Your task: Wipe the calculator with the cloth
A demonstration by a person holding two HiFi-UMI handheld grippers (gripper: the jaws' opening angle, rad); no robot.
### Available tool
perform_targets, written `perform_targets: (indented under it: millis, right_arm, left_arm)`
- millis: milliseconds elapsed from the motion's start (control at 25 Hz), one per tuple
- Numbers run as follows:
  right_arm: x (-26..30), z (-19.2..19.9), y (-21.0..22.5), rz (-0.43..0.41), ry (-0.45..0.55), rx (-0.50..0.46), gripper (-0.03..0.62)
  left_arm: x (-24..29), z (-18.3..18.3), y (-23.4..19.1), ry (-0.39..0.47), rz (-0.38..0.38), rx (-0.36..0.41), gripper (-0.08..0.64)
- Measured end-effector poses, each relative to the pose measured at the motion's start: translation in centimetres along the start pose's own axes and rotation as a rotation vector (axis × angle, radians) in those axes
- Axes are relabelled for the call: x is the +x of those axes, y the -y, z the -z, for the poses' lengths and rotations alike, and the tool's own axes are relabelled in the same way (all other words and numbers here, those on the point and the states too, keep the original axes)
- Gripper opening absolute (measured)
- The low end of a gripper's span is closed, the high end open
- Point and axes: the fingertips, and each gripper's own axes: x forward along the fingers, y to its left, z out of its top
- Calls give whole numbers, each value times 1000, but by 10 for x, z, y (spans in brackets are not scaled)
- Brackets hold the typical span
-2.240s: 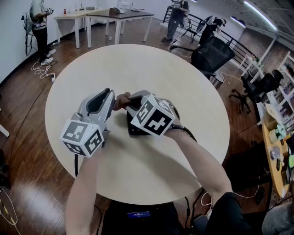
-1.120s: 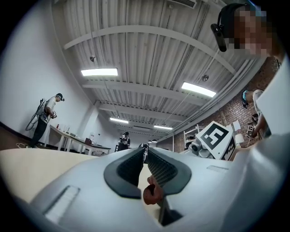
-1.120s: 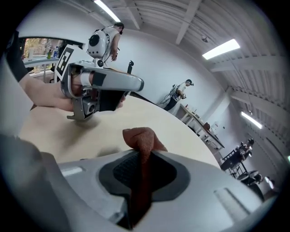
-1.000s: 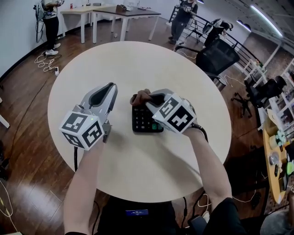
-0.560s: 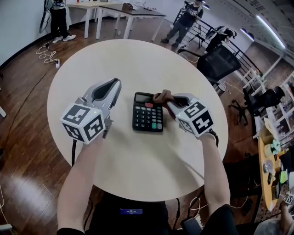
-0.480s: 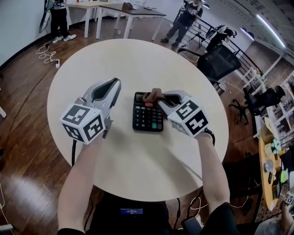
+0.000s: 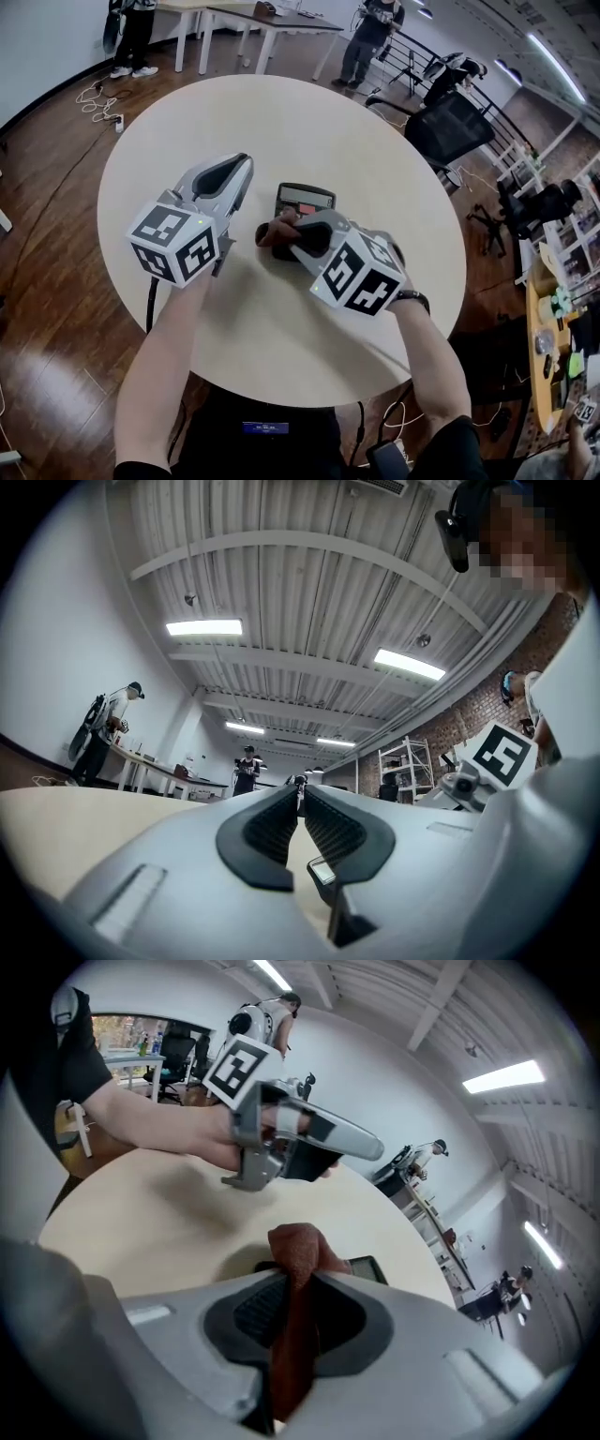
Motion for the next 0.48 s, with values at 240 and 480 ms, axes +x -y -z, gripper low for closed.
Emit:
perform_targets:
  millis: [240, 480]
  right_arm:
    - [-18, -10, -16, -75, 74, 33, 51]
    - [12, 1, 73, 173, 27, 112, 51]
  left_arm:
    - [-5, 0, -3, -7, 4, 9, 28]
    - [-1, 4, 2, -26, 6, 35, 28]
